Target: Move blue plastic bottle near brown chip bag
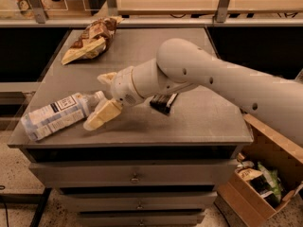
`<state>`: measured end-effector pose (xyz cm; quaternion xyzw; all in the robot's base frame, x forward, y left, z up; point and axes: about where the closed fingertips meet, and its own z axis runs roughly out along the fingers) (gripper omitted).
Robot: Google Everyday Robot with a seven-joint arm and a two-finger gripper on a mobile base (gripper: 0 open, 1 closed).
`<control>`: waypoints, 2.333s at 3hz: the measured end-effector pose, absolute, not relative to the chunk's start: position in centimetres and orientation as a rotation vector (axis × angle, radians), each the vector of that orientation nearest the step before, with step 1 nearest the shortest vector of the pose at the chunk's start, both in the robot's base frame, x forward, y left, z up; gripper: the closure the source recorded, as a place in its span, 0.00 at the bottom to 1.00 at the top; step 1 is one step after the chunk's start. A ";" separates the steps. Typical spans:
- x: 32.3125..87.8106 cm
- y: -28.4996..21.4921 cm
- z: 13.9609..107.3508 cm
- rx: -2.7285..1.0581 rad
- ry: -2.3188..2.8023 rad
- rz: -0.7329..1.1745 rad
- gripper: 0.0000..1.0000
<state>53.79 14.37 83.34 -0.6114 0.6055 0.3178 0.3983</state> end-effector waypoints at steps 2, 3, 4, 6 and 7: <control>53.5 15.6 82.8 -1.575 1.557 0.846 0.51; 53.4 15.9 83.1 -1.576 1.562 0.852 0.74; 53.3 16.0 83.1 -1.580 1.559 0.854 0.97; 53.5 16.2 83.3 -1.584 1.553 0.848 1.00; 55.2 15.6 84.7 -1.569 1.556 0.790 1.00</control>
Offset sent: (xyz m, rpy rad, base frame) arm -0.0020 0.0174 -0.0050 -0.0303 0.0598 0.0396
